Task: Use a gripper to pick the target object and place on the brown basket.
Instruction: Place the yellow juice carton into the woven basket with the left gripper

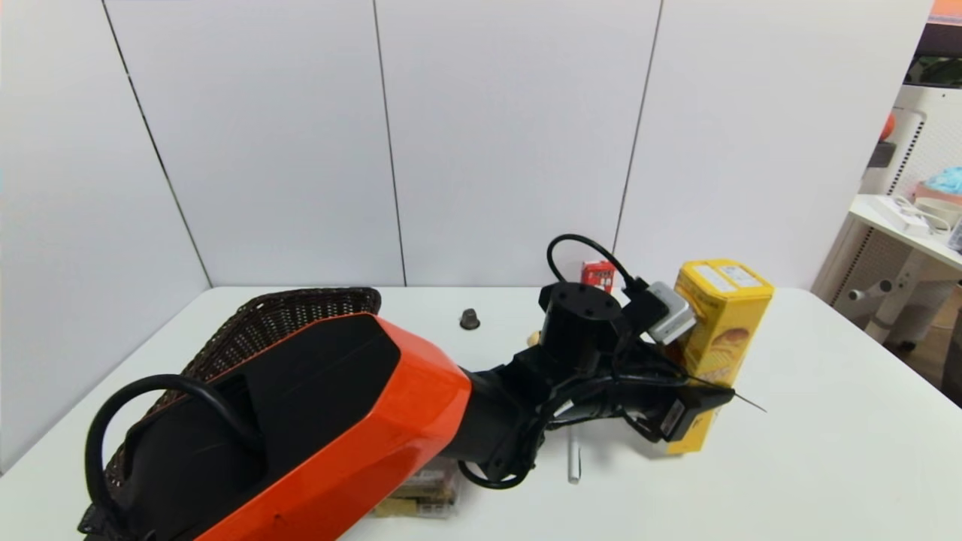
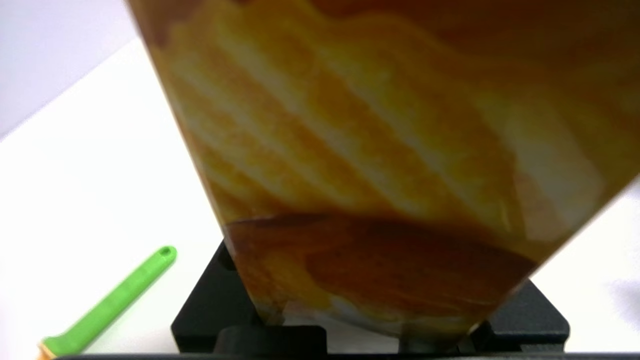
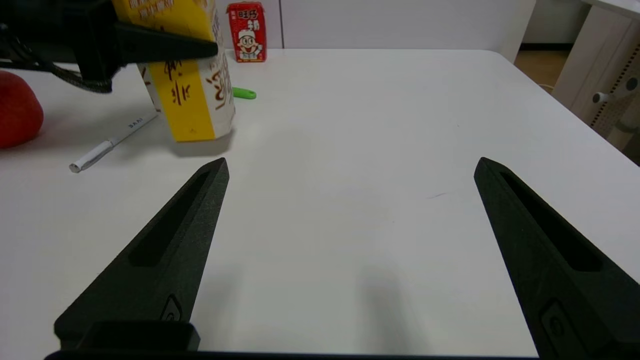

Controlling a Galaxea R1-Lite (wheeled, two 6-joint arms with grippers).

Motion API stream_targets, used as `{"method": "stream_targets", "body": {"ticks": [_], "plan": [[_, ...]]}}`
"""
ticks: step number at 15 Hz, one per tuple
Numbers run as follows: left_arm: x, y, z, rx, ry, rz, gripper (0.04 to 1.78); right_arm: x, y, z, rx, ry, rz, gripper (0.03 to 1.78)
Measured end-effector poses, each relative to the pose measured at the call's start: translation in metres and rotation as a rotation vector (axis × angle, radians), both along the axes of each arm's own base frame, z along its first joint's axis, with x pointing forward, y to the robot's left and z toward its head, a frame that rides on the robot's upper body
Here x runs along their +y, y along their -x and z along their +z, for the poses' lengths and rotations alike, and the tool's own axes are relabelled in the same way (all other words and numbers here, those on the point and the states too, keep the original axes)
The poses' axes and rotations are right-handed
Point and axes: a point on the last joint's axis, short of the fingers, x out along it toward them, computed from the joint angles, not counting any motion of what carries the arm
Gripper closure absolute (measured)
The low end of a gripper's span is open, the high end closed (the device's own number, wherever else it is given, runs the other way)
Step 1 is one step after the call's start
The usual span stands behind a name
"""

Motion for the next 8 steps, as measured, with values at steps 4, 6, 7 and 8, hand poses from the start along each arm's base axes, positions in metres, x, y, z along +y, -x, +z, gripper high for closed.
{"method": "stream_targets", "body": {"ticks": [4,6,7,8], "plan": [[0.025,-0.010,0.050,-0.046,0.046,0.127,0.96,0.000,0.000,0.000,0.000,0.000,0.000,0.11],[0.055,-0.023,0.082,-0.080,0.057,0.199,0.96,0.000,0.000,0.000,0.000,0.000,0.000,0.11],[0.075,-0.033,0.097,-0.102,0.055,0.248,0.96,0.000,0.000,0.000,0.000,0.000,0.000,0.11],[0.099,-0.044,0.111,-0.126,0.046,0.303,0.96,0.000,0.000,0.000,0.000,0.000,0.000,0.11]]}}
